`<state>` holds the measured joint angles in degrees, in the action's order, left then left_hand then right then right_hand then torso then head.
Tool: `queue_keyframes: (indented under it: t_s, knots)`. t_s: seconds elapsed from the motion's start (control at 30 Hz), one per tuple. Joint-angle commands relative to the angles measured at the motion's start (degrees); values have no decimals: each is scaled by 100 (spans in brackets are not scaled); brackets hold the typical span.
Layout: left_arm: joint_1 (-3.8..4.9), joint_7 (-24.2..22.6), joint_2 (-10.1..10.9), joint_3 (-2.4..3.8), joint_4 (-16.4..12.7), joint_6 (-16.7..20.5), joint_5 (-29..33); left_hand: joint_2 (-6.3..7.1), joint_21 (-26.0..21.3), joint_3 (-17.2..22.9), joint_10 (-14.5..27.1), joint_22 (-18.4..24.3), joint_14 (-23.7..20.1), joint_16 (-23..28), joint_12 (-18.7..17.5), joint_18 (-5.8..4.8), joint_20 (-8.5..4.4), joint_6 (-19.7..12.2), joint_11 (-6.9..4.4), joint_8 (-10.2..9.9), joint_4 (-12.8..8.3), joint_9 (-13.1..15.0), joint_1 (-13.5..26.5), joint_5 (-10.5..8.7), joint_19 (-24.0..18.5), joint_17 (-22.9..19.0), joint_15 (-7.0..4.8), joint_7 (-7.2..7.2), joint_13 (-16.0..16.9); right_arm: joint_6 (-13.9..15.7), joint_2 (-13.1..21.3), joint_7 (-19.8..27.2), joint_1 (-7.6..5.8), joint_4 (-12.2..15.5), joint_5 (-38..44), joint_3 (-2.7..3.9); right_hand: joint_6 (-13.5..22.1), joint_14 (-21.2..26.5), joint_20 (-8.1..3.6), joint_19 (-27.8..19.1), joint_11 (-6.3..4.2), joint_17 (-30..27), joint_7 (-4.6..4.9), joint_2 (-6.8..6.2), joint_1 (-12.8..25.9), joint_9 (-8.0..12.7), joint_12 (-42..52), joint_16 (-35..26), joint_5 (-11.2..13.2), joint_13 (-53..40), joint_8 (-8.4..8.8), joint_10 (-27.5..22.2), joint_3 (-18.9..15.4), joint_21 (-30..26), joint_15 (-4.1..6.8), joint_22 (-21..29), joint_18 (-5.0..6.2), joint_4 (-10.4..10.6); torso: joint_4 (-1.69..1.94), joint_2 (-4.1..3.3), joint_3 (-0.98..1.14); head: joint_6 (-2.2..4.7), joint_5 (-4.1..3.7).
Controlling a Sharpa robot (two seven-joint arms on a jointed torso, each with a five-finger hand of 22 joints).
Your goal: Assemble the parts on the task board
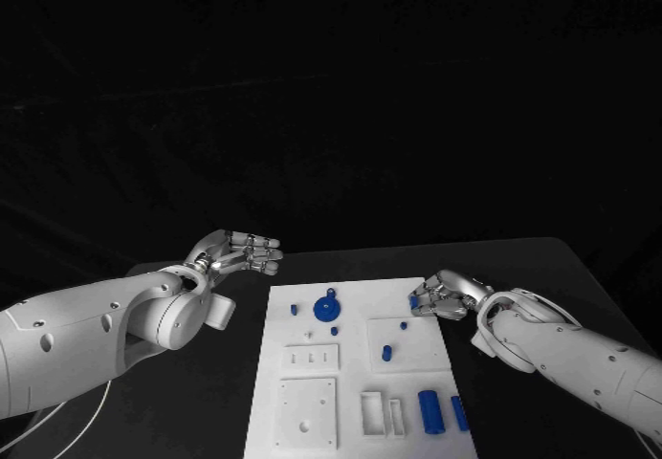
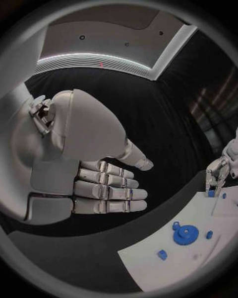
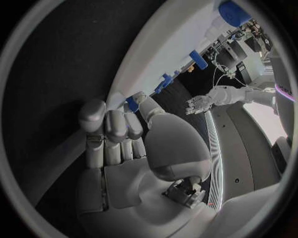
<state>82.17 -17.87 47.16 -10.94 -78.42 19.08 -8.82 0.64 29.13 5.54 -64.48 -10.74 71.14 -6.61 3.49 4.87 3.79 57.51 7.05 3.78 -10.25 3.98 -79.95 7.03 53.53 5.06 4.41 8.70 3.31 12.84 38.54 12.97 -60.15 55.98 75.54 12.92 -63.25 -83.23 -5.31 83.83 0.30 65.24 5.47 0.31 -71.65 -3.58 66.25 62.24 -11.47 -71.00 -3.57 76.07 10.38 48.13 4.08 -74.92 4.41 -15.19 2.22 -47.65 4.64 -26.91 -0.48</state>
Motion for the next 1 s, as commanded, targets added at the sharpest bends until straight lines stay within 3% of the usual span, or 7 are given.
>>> queue_keyframes:
  t_s: [0.03, 0.2, 0.63, 0.83, 1.0]
  knots:
    - [1, -53, -4, 3, -7, -80, -20, -19, -9, -8, -5, 5, -14, 34, -4, -14, -5, -30, 11, -10, -17, -3, 38, 21, -6, -5, 40, 7, 8, -122, -24, 33, 15, -15, 60, -6, -84, -24, -20, 226, -46, 7, -20, 25, 71, -1, 36, 29, 26, -9, 1, 18, 35, 34, 29, -591, -12, 10, 7, -2, -2, 2, 1]
    - [1, -51, 1, 2, -10, -79, -20, -19, -9, -8, -5, 5, -14, 34, -4, -14, -5, -30, 11, -10, -17, -3, 38, 21, -6, -5, 40, 7, 8, -109, -39, 28, 15, -20, 54, -6, -237, -27, -36, 225, -76, 15, -69, 61, 74, -9, 38, 37, 43, -15, 1, 24, 49, 43, 47, -592, -23, 13, 2, -6, -6, 3, -5]
    - [2, -19, 20, 2, -32, -122, -52, -35, -7, -4, -47, 11, -4, 24, -3, -14, -11, -22, -3, -8, -4, -2, 43, 23, 3, -1, 32, 3, 8, 142, -55, -39, 15, -21, 33, -6, -439, -29, -83, 224, -118, 28, -129, 191, 64, -14, 28, 33, 97, -28, 1, 29, 176, 56, 88, -592, -52, 9, -14, -1, 7, -11, 17]
    - [2, 39, 28, 2, -47, -224, -107, -81, 39, 13, -184, -9, 94, -49, 0, -19, -51, 82, -54, 0, 24, 5, 75, 27, 57, 32, -19, -31, 8, 288, -55, -96, 14, 22, -75, -6, -397, -27, -85, 226, -111, 33, -103, 188, 148, -14, 26, 27, -243, -41, -1, 23, 535, 64, 88, -593, -40, -23, -12, 4, 8, -12, 4]
    - [3, 114, 33, 3, -62, -329, -158, -139, 78, 45, -291, -29, 125, -92, -6, -42, -85, 190, -99, -3, 80, 2, 144, 47, 80, 58, -47, -79, 6, 356, -47, -140, 10, 82, -151, -5, -365, -29, -77, 224, -111, 38, -87, 144, 243, -13, 18, 26, -352, -44, 1, 17, 875, 65, 82, -593, -23, 2, -18, 13, 11, 11, -46]
